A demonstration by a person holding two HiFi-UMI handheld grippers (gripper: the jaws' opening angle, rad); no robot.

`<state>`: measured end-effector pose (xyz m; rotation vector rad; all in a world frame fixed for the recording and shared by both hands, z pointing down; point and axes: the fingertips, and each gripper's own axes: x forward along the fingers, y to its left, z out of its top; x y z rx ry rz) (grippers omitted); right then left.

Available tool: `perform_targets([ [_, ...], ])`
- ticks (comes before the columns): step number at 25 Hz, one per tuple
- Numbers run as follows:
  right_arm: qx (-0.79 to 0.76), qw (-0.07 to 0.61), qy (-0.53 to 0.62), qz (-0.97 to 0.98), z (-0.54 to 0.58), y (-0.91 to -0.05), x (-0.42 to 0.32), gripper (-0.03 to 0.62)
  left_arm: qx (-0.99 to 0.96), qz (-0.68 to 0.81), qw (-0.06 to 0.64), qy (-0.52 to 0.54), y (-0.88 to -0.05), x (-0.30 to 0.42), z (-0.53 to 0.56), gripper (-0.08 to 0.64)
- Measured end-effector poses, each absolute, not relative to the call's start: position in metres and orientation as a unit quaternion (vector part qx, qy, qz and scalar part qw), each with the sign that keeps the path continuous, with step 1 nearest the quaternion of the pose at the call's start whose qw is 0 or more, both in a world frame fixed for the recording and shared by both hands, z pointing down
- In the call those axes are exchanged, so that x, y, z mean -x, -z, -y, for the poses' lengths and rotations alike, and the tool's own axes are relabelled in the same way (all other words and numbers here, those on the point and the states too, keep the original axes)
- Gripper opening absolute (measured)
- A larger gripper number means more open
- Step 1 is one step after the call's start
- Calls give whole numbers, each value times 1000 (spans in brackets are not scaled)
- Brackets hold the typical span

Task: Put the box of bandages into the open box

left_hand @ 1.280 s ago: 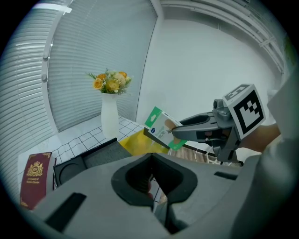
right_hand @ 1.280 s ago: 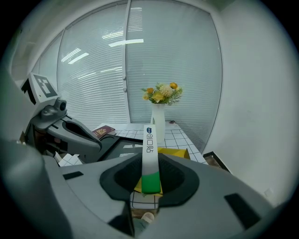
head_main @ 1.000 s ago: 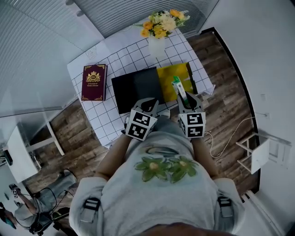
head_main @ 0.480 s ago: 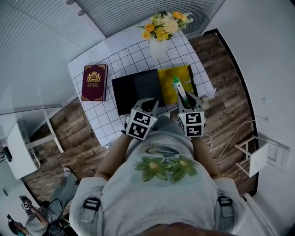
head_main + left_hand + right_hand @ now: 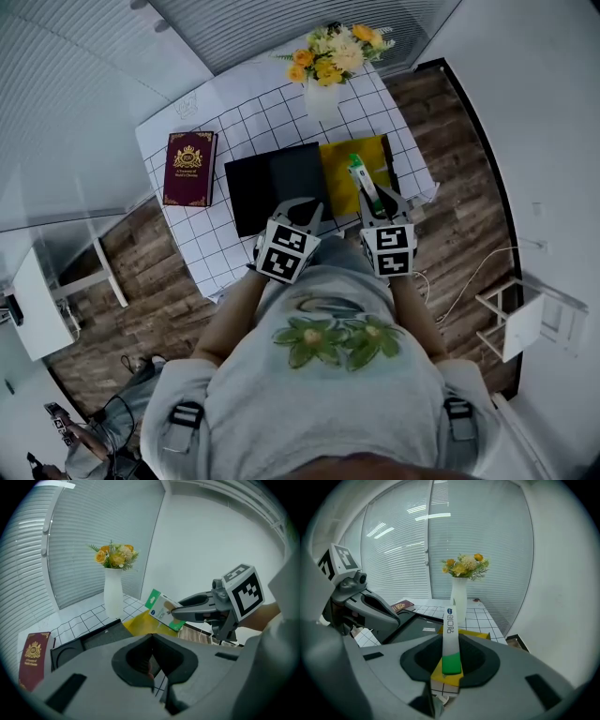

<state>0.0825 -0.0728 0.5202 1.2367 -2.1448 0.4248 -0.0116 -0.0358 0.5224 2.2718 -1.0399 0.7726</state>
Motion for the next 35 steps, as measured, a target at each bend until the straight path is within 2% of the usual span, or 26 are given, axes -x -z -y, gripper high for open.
perform_targets([
  [35,-437,338,-181,813,82,-558,-83,91,-821,396,283,-299,-538,11,40,8],
])
